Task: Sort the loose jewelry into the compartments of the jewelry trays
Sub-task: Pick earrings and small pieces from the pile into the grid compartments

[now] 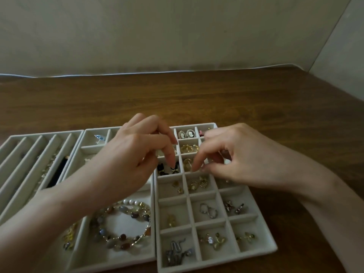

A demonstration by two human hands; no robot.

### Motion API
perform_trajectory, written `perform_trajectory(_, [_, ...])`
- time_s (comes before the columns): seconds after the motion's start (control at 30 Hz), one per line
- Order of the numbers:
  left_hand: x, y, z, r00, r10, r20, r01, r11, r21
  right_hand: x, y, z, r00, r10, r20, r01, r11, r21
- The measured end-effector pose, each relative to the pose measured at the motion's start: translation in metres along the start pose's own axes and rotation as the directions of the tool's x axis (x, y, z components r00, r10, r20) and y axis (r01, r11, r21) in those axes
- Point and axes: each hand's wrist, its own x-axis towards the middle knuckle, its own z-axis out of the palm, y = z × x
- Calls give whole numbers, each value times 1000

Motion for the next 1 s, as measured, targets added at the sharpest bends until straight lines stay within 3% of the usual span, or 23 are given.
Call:
perform_trajectory(0.43, [-4,8,7,999,17,-31,-16,999,38,5,-11,17,999,-34,26,38,988,-150])
perform_trajectory(0.5, [-4,8,8,999,8,-31,-8,1000,11,5,-9,14,1000,-15,27,18,995,-94])
perform_trajectory(0.57, [-3,10,9,999,12,-43,-14,999,-38,5,-7,6,999,52,-6,-52,995,90])
perform_trajectory(0.7, [-3,21,11,996,37,-81,-46,993,-110,2,-5,-8,983,182,27,-162,789,593])
perform_trajectory(0.83, [-2,26,15,993,2,-122,-22,986,-163,6,-7,0,972,229,44,-208,768,606])
perform_trajectory(1.0, [-3,21,19,989,-109,-100,95,986,-137,6,-2,1,970,237,-54,-195,891,411])
